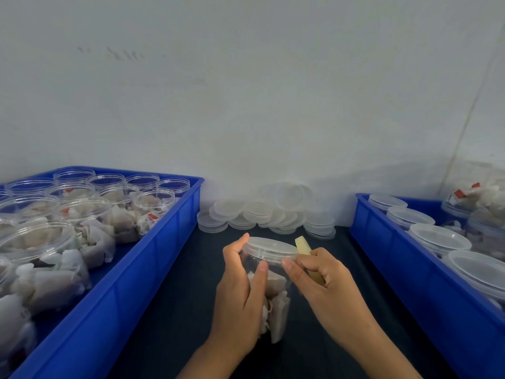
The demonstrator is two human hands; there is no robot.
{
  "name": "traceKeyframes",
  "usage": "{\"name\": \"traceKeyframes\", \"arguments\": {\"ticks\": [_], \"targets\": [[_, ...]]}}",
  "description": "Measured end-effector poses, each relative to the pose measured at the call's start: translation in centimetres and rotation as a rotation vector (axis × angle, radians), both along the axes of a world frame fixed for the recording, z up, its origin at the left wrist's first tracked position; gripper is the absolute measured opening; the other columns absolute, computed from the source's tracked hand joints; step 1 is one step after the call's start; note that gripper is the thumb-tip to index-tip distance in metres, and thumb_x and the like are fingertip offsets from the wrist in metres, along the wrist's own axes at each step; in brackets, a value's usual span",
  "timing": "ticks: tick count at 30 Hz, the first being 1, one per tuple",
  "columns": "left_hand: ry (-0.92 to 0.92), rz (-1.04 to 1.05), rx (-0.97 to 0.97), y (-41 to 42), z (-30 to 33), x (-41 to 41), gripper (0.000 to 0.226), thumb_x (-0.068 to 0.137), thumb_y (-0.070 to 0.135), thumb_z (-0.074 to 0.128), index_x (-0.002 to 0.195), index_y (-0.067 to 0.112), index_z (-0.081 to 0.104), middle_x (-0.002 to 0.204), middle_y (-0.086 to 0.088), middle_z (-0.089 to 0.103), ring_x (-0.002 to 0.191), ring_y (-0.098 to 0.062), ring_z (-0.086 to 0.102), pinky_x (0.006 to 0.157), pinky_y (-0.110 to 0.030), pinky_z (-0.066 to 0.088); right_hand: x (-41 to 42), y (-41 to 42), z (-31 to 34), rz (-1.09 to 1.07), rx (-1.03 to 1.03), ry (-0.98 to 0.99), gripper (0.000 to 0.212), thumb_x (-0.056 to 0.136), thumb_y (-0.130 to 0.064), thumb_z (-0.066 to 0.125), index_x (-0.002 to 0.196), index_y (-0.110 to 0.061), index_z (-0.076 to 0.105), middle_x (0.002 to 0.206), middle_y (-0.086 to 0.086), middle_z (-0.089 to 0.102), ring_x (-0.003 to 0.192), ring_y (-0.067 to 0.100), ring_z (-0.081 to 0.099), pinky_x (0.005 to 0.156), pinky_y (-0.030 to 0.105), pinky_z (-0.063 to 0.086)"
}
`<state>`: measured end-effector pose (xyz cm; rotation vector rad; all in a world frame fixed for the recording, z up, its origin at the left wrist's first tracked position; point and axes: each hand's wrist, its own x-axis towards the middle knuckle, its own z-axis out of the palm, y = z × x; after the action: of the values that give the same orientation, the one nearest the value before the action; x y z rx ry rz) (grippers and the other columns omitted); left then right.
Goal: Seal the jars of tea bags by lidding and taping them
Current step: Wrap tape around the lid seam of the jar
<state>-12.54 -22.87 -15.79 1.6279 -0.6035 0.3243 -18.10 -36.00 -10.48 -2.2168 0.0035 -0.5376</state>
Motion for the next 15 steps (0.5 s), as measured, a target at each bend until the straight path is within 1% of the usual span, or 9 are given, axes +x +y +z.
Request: {"name": "traceKeyframes", "arguments": {"ticks": [3,6,8,10,12,13,15], "targets": [[-0.002,0.020,-0.009,0.00,-0.04,-0.10,0.048,0.086,0.055,0.037,0.132,0.040,0.029,0.106,0.033,0.060,0.103,0.014,0.057,0.081,-0.005,0.043,-0.03,0.01,0.05,0.008,0.018,-0.008,0.039,0.091,-0.034,0.055,0.060,-0.010,0.055,0.080,0.006,0.051,0.065,0.004,0.046,0.064,0.015,0.041],[-0.021,0.056,0.018,-0.10,-0.04,-0.15,0.049,0.086,0.057,0.036,0.132,0.041,0.027,0.109,0.030,0.058,0.105,0.013,0.057,0.082,-0.006,0.044,-0.10,0.07,0.01,0.020,0.046,-0.021,0.042,0.092,-0.034,0.055,0.058,-0.010,0.052,0.078,0.009,0.051,0.063,0.003,0.044,0.064,0.015,0.041],[-0.028,0.072,0.025,-0.11,0.02,-0.08,0.044,0.087,0.055,0.037,0.129,0.043,0.028,0.108,0.029,0.059,0.104,0.011,0.058,0.082,-0.007,0.046,-0.06,0.03,-0.08,0.027,0.069,-0.022,0.042,0.092,-0.034,0.055,0.058,-0.009,0.052,0.076,0.007,0.050,0.063,0.003,0.044,0.064,0.014,0.041],[-0.035,0.083,0.013,-0.05,0.09,0.08,0.037,0.088,0.053,0.040,0.122,0.043,0.032,0.107,0.032,0.059,0.103,0.010,0.059,0.081,-0.008,0.046,0.13,-0.10,-0.26,0.036,0.099,-0.027,0.045,0.092,-0.033,0.055,0.057,-0.006,0.050,0.070,0.004,0.048,0.063,0.003,0.044,0.065,0.014,0.040],[-0.029,0.077,-0.004,-0.05,0.12,0.17,0.031,0.093,0.053,0.045,0.120,0.042,0.034,0.111,0.039,0.055,0.103,0.010,0.059,0.080,-0.008,0.047,0.32,-0.32,-0.50,0.034,0.116,-0.026,0.045,0.092,-0.032,0.055,0.060,-0.002,0.051,0.068,0.002,0.050,0.064,0.003,0.045,0.065,0.014,0.040],[-0.025,0.069,-0.016,-0.06,0.15,0.16,0.033,0.093,0.054,0.048,0.120,0.042,0.034,0.112,0.040,0.054,0.104,0.010,0.059,0.079,-0.009,0.048,0.38,-0.44,-0.61,0.028,0.110,-0.019,0.044,0.093,-0.033,0.055,0.061,-0.003,0.053,0.070,0.003,0.052,0.066,0.005,0.048,0.065,0.014,0.040],[-0.018,0.054,-0.043,-0.10,0.09,0.16,0.043,0.083,0.057,0.048,0.121,0.043,0.033,0.115,0.040,0.052,0.106,0.009,0.059,0.078,-0.010,0.050,0.47,-0.67,-0.78,0.011,0.085,-0.002,0.041,0.092,-0.035,0.055,0.060,-0.009,0.056,0.077,0.004,0.057,0.073,0.007,0.052,0.067,0.014,0.042]]}}
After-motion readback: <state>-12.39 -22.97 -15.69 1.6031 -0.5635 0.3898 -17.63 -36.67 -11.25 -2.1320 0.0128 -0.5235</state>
